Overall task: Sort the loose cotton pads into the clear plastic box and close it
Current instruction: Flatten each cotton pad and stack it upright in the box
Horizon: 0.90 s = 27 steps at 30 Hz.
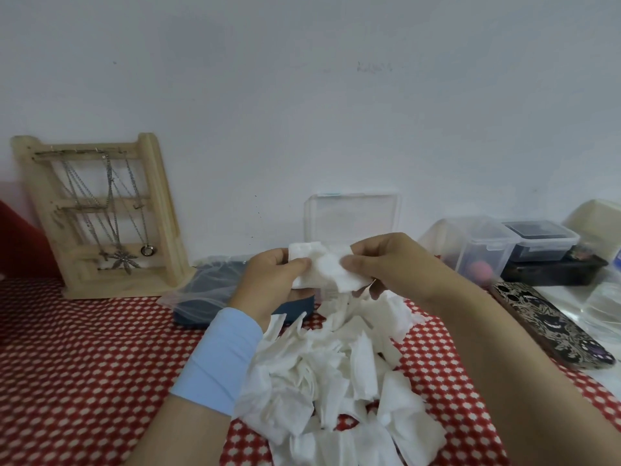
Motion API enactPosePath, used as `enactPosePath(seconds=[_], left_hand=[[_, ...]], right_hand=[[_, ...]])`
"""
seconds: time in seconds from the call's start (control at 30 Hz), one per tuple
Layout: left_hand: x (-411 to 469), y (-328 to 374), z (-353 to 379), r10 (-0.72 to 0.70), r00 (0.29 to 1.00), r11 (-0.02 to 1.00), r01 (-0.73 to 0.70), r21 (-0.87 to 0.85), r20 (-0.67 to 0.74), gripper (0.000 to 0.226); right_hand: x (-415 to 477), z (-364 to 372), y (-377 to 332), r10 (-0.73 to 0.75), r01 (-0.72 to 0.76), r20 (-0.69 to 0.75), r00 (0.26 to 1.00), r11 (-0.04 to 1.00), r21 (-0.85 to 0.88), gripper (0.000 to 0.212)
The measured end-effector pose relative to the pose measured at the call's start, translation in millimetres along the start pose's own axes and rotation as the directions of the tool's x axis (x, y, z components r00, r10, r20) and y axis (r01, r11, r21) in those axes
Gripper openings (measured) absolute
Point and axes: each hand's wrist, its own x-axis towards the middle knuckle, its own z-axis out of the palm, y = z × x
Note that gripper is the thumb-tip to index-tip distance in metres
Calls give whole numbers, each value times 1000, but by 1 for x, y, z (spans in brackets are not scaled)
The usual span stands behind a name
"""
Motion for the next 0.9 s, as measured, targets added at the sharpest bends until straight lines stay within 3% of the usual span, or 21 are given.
enactPosePath(seconds=[0.17,0.33,0.53,0.63,0.7,0.8,0.9], left_hand=[[-2,1,4,-52,998,992,57,-110,45,15],[-1,-4,6,-31,999,993,36,-117,40,20],[-3,-1,10,-55,983,982,84,-167,174,31],[-4,2,11,-58,979,981,93,-173,196,42],[-6,2,9,-16,971,992,45,-116,237,35],[-6,0,6,15,957,998,5,-69,289,30],[-5,-1,4,4,952,998,13,-54,305,31]], right_hand=[[10,10,11,54,-42,-90,994,990,137,6],[8,11,3,-33,70,-125,992,951,301,5],[7,18,2,-17,33,-196,980,996,81,6],[7,17,2,-31,44,-206,978,997,61,8],[7,18,3,-39,56,-209,977,995,78,13],[8,13,6,41,-19,-134,990,987,158,29],[7,7,8,72,-65,-25,997,970,233,21]])
